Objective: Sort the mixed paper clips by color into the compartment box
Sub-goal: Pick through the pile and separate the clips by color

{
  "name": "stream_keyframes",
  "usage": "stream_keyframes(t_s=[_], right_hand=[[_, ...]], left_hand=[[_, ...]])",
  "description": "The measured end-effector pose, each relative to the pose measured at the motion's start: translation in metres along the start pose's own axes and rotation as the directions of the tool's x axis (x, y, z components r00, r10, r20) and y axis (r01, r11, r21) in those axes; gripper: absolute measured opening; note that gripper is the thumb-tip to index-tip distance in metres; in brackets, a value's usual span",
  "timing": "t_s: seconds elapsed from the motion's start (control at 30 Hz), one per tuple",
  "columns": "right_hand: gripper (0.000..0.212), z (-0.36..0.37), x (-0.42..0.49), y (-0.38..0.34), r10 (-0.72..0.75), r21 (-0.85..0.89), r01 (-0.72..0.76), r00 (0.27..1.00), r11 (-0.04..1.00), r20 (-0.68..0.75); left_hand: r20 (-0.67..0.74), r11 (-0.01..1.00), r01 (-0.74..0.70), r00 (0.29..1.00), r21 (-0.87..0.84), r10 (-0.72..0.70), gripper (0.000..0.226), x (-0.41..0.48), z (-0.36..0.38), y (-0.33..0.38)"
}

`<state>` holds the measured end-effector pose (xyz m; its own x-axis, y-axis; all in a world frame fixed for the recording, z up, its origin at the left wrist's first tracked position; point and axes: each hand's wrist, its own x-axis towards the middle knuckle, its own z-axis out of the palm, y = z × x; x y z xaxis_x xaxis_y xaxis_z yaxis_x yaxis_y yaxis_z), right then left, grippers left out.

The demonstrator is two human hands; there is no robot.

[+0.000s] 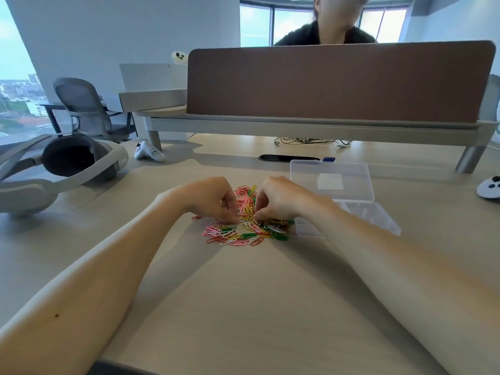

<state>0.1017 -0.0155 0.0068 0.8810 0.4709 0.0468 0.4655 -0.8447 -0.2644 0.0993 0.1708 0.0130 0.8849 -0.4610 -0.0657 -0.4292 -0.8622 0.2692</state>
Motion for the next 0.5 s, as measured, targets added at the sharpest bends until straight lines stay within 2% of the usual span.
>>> stream_keyframes(t_s=[0.23,0.5], right_hand=[[0.012,-0.001,-0.003,0.0,0.014,0.026,-0.015,0.999,1.0,0.04],[0.015,-0.005,-0.004,0.004,0.021,0.055,-0.02,1.0,0.998,-0.003]], left_hand=[[-0.032,0.999,0.002,0.999,-0.038,-0.004,0.012,0.0,-0.002,-0.004],[-0.093,0.998,0.021,0.995,-0.056,-0.026,0.01,0.003,-0.001,-0.016]])
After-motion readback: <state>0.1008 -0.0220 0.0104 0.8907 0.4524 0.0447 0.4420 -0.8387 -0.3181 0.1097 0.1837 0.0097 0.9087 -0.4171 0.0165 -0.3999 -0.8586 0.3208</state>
